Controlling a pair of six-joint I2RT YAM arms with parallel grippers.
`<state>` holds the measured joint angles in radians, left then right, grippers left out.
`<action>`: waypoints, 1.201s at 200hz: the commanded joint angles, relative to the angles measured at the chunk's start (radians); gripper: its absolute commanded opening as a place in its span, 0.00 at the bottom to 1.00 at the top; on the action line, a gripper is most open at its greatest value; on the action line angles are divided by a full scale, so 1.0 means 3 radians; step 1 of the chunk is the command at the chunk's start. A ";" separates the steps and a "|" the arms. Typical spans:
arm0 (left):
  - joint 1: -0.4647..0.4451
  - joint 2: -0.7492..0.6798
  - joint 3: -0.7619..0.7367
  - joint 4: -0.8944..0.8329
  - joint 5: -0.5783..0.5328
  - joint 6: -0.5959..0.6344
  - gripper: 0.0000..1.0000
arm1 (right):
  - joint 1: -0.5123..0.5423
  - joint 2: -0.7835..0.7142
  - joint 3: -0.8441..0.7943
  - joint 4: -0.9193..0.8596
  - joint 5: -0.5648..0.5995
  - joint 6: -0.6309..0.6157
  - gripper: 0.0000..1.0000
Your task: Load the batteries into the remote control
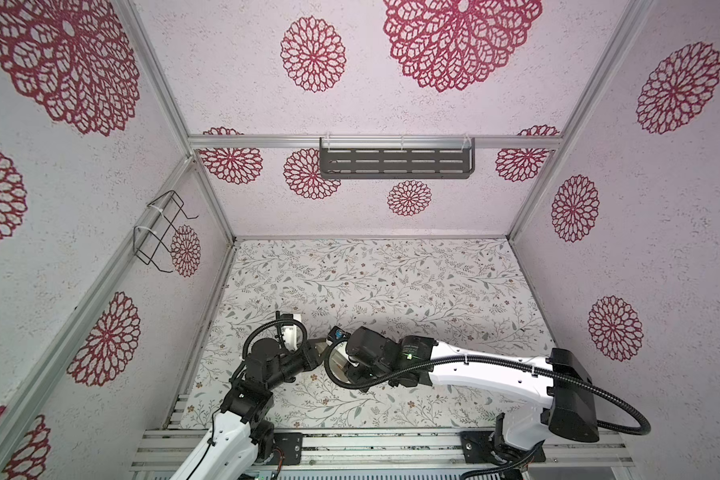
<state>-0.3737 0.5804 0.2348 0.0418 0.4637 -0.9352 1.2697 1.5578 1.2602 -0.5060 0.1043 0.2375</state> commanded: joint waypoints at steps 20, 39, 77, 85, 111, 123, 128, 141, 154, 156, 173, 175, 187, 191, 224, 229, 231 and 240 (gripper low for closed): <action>-0.0023 -0.0067 0.0031 0.0024 -0.0051 0.0065 0.00 | -0.0015 -0.0127 -0.0027 -0.0057 0.0005 0.0073 0.06; -0.0023 -0.0097 0.0040 0.0019 -0.0063 0.0060 0.00 | -0.0009 -0.0125 -0.0051 -0.0042 0.0000 0.0070 0.06; -0.0023 -0.0097 0.0018 0.0056 -0.0043 0.0025 0.00 | -0.0012 -0.0094 -0.0059 0.0009 -0.0010 0.0065 0.06; -0.0023 -0.0099 0.0011 0.0070 -0.0035 0.0024 0.00 | -0.0014 -0.0090 -0.0056 0.0019 -0.0010 0.0062 0.06; -0.0021 -0.0079 0.0005 0.0088 -0.0017 0.0024 0.00 | -0.0017 -0.0083 -0.0033 0.0030 0.0010 0.0038 0.06; -0.0024 -0.0071 0.0001 0.0105 -0.0007 0.0019 0.00 | -0.0019 -0.0079 -0.0019 0.0035 0.0015 0.0029 0.06; -0.0023 -0.0067 0.0002 0.0111 0.0000 0.0019 0.00 | -0.0019 -0.0075 -0.0016 0.0042 0.0010 0.0030 0.06; -0.0023 -0.0059 -0.0001 0.0120 0.0004 0.0019 0.00 | -0.0019 -0.0067 -0.0004 0.0045 0.0001 0.0024 0.05; -0.0019 -0.0058 -0.0002 0.0131 0.0009 0.0014 0.00 | -0.0024 -0.0044 0.0002 0.0045 -0.0005 0.0024 0.06; -0.0022 -0.0057 -0.0003 0.0130 0.0013 0.0014 0.00 | -0.0023 -0.0041 0.0002 0.0045 -0.0005 0.0025 0.06; -0.0022 -0.0060 -0.0009 0.0128 0.0021 0.0017 0.00 | -0.0024 -0.0024 -0.0002 0.0050 -0.0005 0.0026 0.06; -0.0021 -0.0060 -0.0006 0.0128 0.0022 0.0021 0.00 | -0.0024 -0.0023 -0.0002 0.0050 -0.0005 0.0026 0.05; -0.0023 -0.0063 -0.0009 0.0132 0.0024 0.0019 0.00 | -0.0029 -0.0018 -0.0003 0.0057 -0.0010 0.0031 0.05; -0.0023 -0.0063 -0.0014 0.0129 0.0027 0.0019 0.00 | -0.0029 -0.0018 -0.0009 0.0061 -0.0006 0.0031 0.05; -0.0023 -0.0083 -0.0037 0.0146 0.0034 0.0005 0.00 | -0.0045 -0.0037 -0.0038 0.0126 0.0011 0.0050 0.06; -0.0023 -0.0084 -0.0041 0.0146 0.0039 0.0003 0.00 | -0.0050 -0.0033 -0.0043 0.0137 0.0010 0.0052 0.06; -0.0023 -0.0089 -0.0042 0.0147 0.0042 0.0001 0.00 | -0.0050 -0.0033 -0.0044 0.0137 0.0010 0.0052 0.06; -0.0024 -0.0094 -0.0041 0.0147 0.0045 -0.0002 0.00 | -0.0058 -0.0024 -0.0040 0.0142 0.0005 0.0052 0.05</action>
<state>-0.3737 0.5625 0.2302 0.0437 0.4618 -0.9360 1.2636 1.5581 1.2400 -0.4870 0.1005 0.2379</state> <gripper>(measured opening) 0.244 0.254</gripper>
